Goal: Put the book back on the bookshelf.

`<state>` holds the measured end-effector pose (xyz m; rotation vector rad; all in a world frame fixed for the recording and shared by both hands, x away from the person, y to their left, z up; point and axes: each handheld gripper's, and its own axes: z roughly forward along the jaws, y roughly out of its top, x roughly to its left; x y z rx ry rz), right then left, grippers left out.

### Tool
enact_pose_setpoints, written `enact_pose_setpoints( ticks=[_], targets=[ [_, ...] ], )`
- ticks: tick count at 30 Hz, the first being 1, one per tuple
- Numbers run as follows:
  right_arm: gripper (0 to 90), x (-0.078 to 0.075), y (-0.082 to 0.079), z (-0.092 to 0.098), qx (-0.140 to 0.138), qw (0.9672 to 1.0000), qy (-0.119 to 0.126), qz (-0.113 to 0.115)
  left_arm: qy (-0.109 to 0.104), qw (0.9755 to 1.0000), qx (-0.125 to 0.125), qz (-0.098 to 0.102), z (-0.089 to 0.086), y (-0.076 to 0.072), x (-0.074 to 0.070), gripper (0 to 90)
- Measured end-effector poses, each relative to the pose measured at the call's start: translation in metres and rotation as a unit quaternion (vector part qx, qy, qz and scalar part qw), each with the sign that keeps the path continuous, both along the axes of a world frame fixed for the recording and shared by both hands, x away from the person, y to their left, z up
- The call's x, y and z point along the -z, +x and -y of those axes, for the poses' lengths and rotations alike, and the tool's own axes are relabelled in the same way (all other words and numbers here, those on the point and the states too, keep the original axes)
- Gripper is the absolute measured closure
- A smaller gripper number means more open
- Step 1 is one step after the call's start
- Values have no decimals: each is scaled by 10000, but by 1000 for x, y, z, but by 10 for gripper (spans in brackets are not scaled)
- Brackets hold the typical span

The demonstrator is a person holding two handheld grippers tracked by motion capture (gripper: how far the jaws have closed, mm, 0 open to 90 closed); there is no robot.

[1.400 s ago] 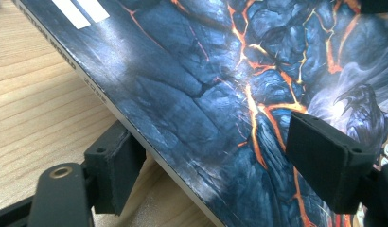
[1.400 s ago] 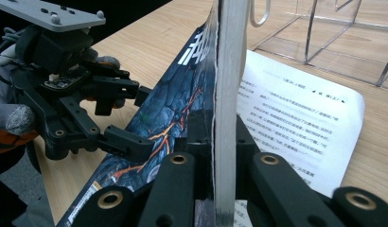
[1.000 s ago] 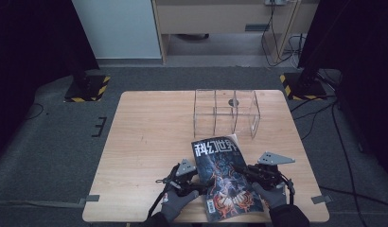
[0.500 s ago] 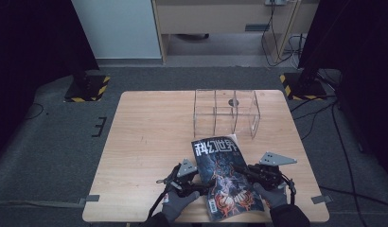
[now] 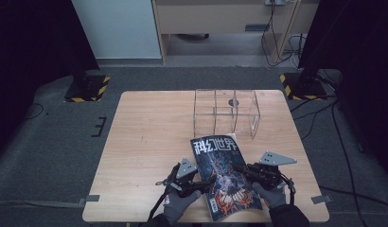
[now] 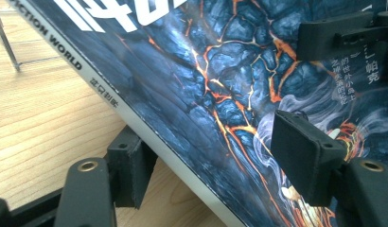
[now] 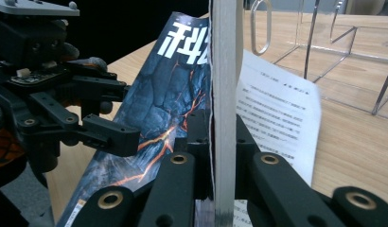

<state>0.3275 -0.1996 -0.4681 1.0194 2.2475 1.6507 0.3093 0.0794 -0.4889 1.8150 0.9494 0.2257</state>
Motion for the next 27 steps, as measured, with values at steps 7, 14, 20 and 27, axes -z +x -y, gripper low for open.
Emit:
enact_pose_setpoints(
  ticks=[7, 14, 20, 27],
  targets=[
    [836, -1, 1, -7, -63, 9999, 28, 111, 273, 9995, -83, 109, 4, -3, -4, 432],
    [834, 2, 4, -9, 79, 9998, -97, 164, 311, 9991, -260, 88, 2, -3, -8, 555],
    [817, 4, 12, -15, 169, 9997, -160, 108, 275, 9989, -354, 128, -2, -1, -17, 642],
    [785, 4, 27, -19, 227, 9997, -115, -2, 283, 9982, -433, 294, -2, 0, -26, 688]
  ],
)
